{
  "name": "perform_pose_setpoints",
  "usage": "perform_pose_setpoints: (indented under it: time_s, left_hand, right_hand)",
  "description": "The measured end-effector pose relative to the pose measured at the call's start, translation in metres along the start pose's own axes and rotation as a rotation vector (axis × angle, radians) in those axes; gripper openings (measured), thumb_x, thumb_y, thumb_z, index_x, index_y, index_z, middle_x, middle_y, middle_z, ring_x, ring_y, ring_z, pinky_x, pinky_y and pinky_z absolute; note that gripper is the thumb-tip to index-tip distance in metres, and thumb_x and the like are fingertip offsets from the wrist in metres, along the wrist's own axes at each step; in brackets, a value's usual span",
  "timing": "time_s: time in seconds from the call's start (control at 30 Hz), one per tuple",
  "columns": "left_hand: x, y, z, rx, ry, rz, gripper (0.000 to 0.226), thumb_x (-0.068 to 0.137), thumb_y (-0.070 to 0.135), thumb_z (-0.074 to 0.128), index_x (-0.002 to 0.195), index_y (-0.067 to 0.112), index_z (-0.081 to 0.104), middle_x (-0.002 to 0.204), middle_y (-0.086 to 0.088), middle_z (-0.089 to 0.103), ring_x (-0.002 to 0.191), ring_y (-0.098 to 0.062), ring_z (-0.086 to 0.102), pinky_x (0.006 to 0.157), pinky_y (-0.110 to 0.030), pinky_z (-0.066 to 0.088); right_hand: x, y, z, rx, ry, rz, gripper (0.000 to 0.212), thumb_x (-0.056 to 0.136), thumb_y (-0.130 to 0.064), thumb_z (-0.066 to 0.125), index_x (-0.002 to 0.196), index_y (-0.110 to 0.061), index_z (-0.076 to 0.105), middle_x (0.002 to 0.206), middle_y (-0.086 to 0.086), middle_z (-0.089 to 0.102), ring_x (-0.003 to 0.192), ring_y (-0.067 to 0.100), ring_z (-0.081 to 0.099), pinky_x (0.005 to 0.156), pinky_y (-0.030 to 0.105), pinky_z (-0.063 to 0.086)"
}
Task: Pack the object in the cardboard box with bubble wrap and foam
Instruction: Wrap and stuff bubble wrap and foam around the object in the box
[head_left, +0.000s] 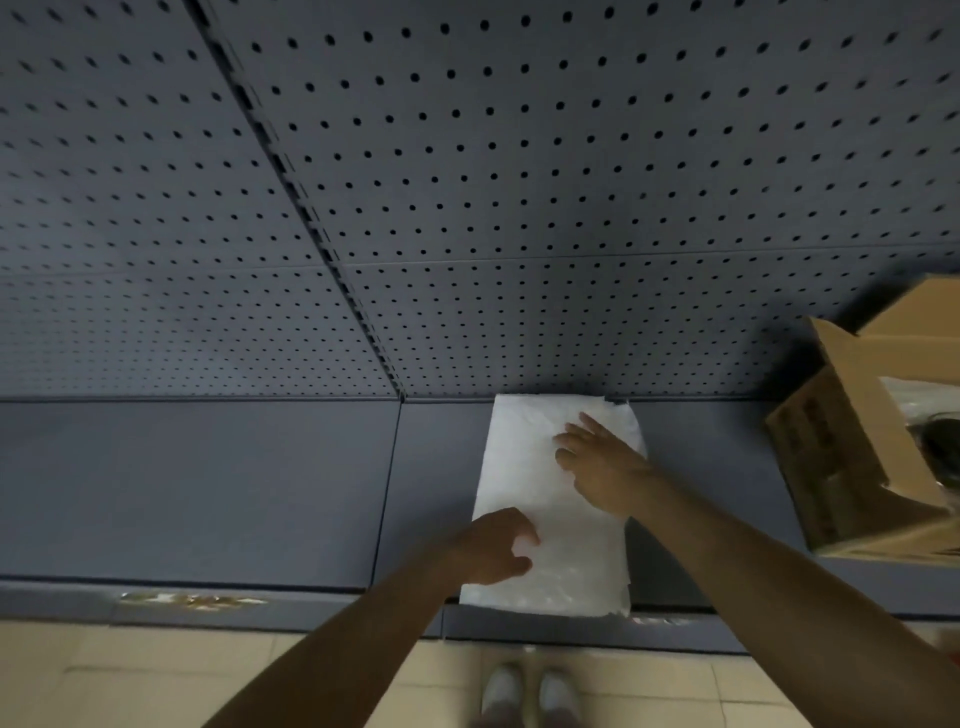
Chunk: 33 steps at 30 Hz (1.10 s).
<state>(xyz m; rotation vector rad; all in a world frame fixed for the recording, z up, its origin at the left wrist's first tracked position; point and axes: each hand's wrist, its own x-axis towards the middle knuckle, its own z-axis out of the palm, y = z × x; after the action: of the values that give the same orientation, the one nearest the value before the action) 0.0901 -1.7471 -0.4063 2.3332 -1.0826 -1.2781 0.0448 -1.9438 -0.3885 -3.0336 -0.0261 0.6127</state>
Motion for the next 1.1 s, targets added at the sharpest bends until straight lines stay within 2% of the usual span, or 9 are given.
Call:
perform_pose_setpoints:
  time_s: [0.1, 0.2, 0.3, 0.47, 0.6, 0.7, 0.8, 0.93, 1.1]
  left_hand:
    - [0.0, -0.01, -0.001, -0.007, -0.038, -0.029, 0.042, 0.093, 0.021, 0.06, 0.133, 0.015, 0.051, 0.145, -0.002, 0.041, 0.133, -0.019, 0.041, 0.111, -0.027, 0.031]
    - [-0.001, -0.014, -0.008, 0.015, -0.096, -0.06, 0.047, 0.093, 0.027, 0.059, 0.138, 0.019, 0.047, 0.151, 0.002, 0.035, 0.137, -0.018, 0.036, 0.113, -0.028, 0.028]
    - [0.001, -0.014, -0.02, 0.138, -0.116, -0.109, 0.051, 0.095, 0.038, 0.053, 0.142, 0.021, 0.042, 0.155, 0.002, 0.029, 0.141, -0.02, 0.03, 0.117, -0.036, 0.023]
    - [0.013, -0.018, -0.034, 0.435, -0.012, -0.187, 0.06, 0.098, 0.043, 0.043, 0.151, 0.025, 0.022, 0.162, 0.007, 0.002, 0.15, -0.024, -0.005, 0.118, -0.054, -0.002]
    - [0.014, -0.023, -0.018, 0.38, 0.09, -0.253, 0.061, 0.099, 0.036, 0.041, 0.152, 0.032, 0.011, 0.161, 0.007, -0.016, 0.148, -0.032, -0.013, 0.117, -0.06, 0.006]
    - [0.013, -0.031, 0.001, 0.278, 0.103, -0.302, 0.058, 0.101, 0.039, 0.031, 0.151, 0.037, 0.001, 0.159, 0.006, -0.025, 0.147, -0.032, -0.017, 0.116, -0.062, 0.007]
    - [0.013, -0.037, 0.009, 0.24, 0.12, -0.29, 0.057, 0.102, 0.038, 0.026, 0.151, 0.037, -0.003, 0.158, 0.003, -0.028, 0.146, -0.033, -0.02, 0.119, -0.057, 0.003]
    - [0.013, -0.028, 0.009, 0.077, 0.257, -0.319, 0.059, 0.099, 0.033, 0.043, 0.149, 0.035, 0.013, 0.16, -0.003, -0.016, 0.148, -0.035, -0.006, 0.119, -0.051, 0.016]
    - [0.012, -0.031, -0.007, -0.538, 0.582, -0.47, 0.069, 0.083, 0.002, 0.062, 0.143, 0.019, 0.033, 0.147, -0.014, 0.022, 0.131, -0.037, 0.033, 0.106, -0.042, 0.04]
  right_hand:
    - [-0.005, 0.002, 0.011, 0.096, -0.082, 0.108, 0.045, 0.094, -0.022, 0.042, 0.137, -0.012, 0.037, 0.145, 0.012, 0.035, 0.127, 0.029, 0.041, 0.116, 0.037, 0.022]
    - [-0.015, -0.003, 0.02, 0.192, -0.172, 0.208, 0.051, 0.094, -0.027, 0.043, 0.141, -0.014, 0.028, 0.138, 0.017, 0.033, 0.118, 0.03, 0.043, 0.093, 0.035, 0.041]
    - [-0.023, -0.013, 0.023, 0.233, -0.202, 0.285, 0.056, 0.097, -0.032, 0.04, 0.146, -0.012, 0.022, 0.135, 0.017, 0.037, 0.117, 0.029, 0.047, 0.089, 0.033, 0.043]
    - [-0.042, -0.058, 0.037, 0.351, -0.227, 0.355, 0.051, 0.101, -0.025, 0.036, 0.146, -0.004, 0.025, 0.142, 0.014, 0.045, 0.128, 0.029, 0.047, 0.106, 0.036, 0.037]
    - [-0.053, -0.068, 0.045, 0.388, -0.13, 0.396, 0.041, 0.1, -0.025, 0.034, 0.137, -0.008, 0.039, 0.134, 0.011, 0.05, 0.123, 0.027, 0.05, 0.102, 0.035, 0.04]
    - [-0.053, -0.047, 0.053, 0.453, 0.001, 0.605, 0.031, 0.097, -0.02, 0.038, 0.12, -0.008, 0.055, 0.126, 0.012, 0.056, 0.115, 0.026, 0.054, 0.095, 0.033, 0.046]
    - [-0.056, -0.028, 0.065, 0.504, 0.024, 0.849, 0.045, 0.092, -0.032, 0.051, 0.129, -0.008, 0.047, 0.134, 0.015, 0.046, 0.123, 0.03, 0.046, 0.099, 0.037, 0.044]
    - [-0.062, -0.016, 0.079, 0.892, 0.069, 1.108, 0.072, 0.077, -0.04, 0.069, 0.132, -0.005, 0.039, 0.134, 0.02, 0.046, 0.124, 0.038, 0.046, 0.1, 0.044, 0.044]
    - [-0.061, -0.013, 0.075, 1.24, 0.097, 1.08, 0.046, 0.08, -0.018, 0.066, 0.123, -0.006, 0.054, 0.114, 0.018, 0.065, 0.102, 0.036, 0.063, 0.09, 0.044, 0.054]
